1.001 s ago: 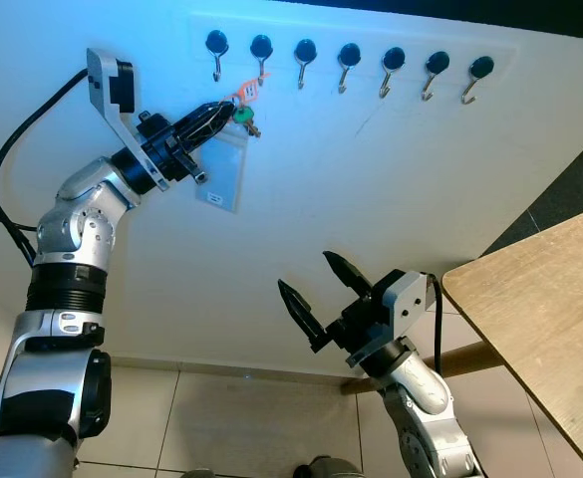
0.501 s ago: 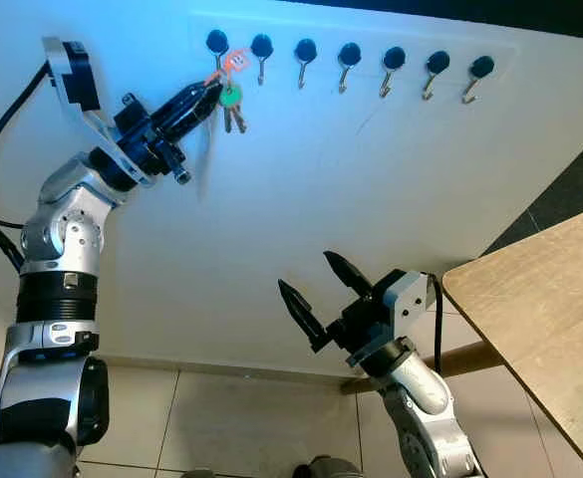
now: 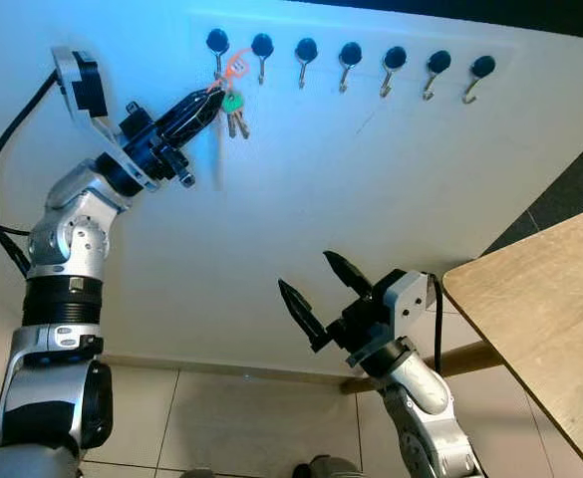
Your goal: Hang keys on a hook
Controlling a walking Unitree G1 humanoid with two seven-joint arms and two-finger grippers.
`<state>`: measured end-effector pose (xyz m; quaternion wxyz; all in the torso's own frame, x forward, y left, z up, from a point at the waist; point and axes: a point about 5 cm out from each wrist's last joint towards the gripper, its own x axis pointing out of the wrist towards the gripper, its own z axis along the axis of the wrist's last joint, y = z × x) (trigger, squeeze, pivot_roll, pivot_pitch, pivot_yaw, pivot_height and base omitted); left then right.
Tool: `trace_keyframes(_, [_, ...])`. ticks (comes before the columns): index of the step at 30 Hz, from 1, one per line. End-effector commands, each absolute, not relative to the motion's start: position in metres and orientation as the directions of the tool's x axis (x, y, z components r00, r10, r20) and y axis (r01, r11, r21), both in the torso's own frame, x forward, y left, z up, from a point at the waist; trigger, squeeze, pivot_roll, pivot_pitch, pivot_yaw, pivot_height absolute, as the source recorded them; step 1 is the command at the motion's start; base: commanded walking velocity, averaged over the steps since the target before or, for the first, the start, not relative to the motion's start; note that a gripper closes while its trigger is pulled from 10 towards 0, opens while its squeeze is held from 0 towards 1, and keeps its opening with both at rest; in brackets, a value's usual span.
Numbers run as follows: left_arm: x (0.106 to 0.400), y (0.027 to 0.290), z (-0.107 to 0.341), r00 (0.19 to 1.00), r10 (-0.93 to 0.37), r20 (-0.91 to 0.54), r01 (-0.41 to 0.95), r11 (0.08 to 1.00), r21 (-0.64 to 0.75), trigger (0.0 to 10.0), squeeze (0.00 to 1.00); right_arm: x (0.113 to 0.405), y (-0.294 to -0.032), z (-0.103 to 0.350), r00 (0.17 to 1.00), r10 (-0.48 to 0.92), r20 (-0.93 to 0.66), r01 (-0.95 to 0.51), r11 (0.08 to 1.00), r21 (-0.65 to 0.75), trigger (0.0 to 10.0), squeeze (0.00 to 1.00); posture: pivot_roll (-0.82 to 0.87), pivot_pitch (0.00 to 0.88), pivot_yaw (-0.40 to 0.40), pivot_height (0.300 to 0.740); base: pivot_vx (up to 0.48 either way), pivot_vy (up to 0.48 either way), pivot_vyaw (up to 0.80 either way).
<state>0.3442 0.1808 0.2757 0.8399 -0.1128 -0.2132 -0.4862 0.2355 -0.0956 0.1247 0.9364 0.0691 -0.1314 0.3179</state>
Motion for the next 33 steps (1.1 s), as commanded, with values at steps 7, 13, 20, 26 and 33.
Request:
trace_keyframes(7, [0.35, 0.181, 0.28, 0.464, -0.741, 0.485, 0.846, 0.534, 0.007, 10.0, 0.0, 0.235, -0.097, 0.126, 0.764, 0.576, 0.291, -0.613, 0.788, 0.051, 10.0, 0.0, 0.01, 0.093, -0.063, 0.74, 0.0, 0.0, 0.0])
trace_keyframes(13, [0.352, 0.184, 0.279, 0.484, -0.731, 0.482, 0.837, 0.546, -0.013, 10.0, 0.0, 0.235, -0.096, 0.126, 0.763, 0.578, 0.29, -0.615, 0.787, 0.051, 10.0, 0.0, 0.01, 0.092, -0.064, 0.74, 0.0, 0.0, 0.0])
trace_keyframes(20, [0.358, 0.186, 0.269, 0.539, -0.722, 0.434, 0.82, 0.568, -0.073, 10.0, 0.0, 0.235, -0.096, 0.126, 0.761, 0.581, 0.289, -0.618, 0.784, 0.052, 10.0, 0.0, 0.01, 0.092, -0.065, 0.74, 0.0, 0.0, 0.0])
trace_keyframes(26, [0.361, 0.185, 0.26, 0.575, -0.733, 0.363, 0.804, 0.588, -0.086, 10.0, 0.0, 0.235, -0.096, 0.125, 0.761, 0.582, 0.287, -0.619, 0.784, 0.052, 10.0, 0.0, 0.01, 0.092, -0.065, 0.74, 0.0, 0.0, 0.0])
trace_keyframes(33, [0.358, 0.184, 0.261, 0.549, -0.739, 0.391, 0.82, 0.567, -0.08, 10.0, 0.0, 0.235, -0.096, 0.125, 0.762, 0.58, 0.287, -0.617, 0.785, 0.053, 10.0, 0.0, 0.01, 0.093, -0.065, 0.74, 0.0, 0.0, 0.0])
